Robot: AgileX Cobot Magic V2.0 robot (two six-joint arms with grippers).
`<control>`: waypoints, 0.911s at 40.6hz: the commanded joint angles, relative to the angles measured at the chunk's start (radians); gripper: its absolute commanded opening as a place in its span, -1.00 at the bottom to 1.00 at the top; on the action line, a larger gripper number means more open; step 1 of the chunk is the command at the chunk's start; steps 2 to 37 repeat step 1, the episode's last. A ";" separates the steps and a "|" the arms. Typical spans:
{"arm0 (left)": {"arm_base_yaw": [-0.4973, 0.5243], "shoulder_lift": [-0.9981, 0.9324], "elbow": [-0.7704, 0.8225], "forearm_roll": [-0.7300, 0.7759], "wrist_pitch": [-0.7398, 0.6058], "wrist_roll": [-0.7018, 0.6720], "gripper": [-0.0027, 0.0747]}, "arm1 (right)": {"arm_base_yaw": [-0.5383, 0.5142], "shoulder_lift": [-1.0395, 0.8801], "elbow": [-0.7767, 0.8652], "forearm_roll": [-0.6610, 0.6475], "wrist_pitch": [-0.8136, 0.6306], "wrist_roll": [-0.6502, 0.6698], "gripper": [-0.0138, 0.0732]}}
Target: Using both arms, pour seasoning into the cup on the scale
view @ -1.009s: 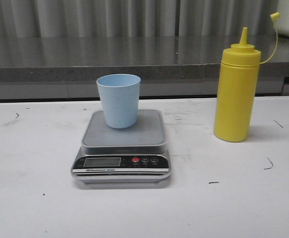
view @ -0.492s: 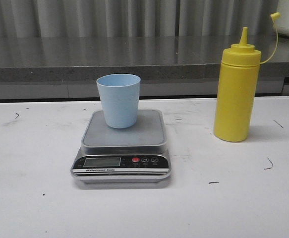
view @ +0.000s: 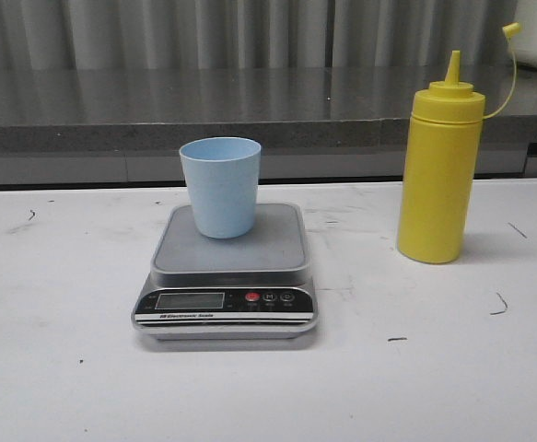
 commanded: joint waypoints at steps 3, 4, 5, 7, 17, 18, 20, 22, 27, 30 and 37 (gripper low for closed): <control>-0.010 -0.023 0.015 0.000 -0.084 0.000 -0.98 | -0.001 -0.019 -0.003 -0.001 -0.086 -0.007 -0.96; -0.010 -0.023 0.015 0.000 -0.084 0.000 -0.98 | -0.001 -0.019 -0.003 -0.001 -0.086 -0.007 -0.96; -0.010 -0.023 0.015 0.000 -0.084 0.000 -0.98 | -0.001 -0.019 -0.003 -0.001 -0.086 -0.007 -0.96; -0.010 -0.023 0.015 0.000 -0.084 0.000 -0.98 | -0.001 -0.019 -0.003 -0.001 -0.086 -0.007 -0.96; -0.010 -0.023 0.015 0.000 -0.084 0.000 -0.98 | -0.001 -0.019 -0.003 -0.001 -0.086 -0.007 -0.96; -0.010 -0.023 0.015 0.000 -0.084 0.000 -0.98 | -0.001 -0.019 -0.003 -0.001 -0.086 -0.007 -0.96; -0.010 -0.023 0.015 0.000 -0.084 0.000 -0.98 | -0.001 -0.019 -0.003 -0.001 -0.086 -0.007 -0.96; -0.010 -0.023 0.015 0.000 -0.084 0.000 -0.98 | -0.001 -0.019 -0.003 -0.001 -0.086 -0.007 -0.96; -0.010 -0.023 0.015 0.000 -0.084 0.000 -0.98 | -0.001 -0.019 -0.003 -0.001 -0.086 -0.007 -0.96; -0.010 -0.023 0.015 0.000 -0.084 0.000 -0.98 | -0.001 -0.019 -0.003 -0.001 -0.086 -0.007 -0.96; -0.010 -0.023 0.015 0.000 -0.084 0.000 -0.98 | -0.001 -0.019 -0.003 -0.001 -0.086 -0.007 -0.96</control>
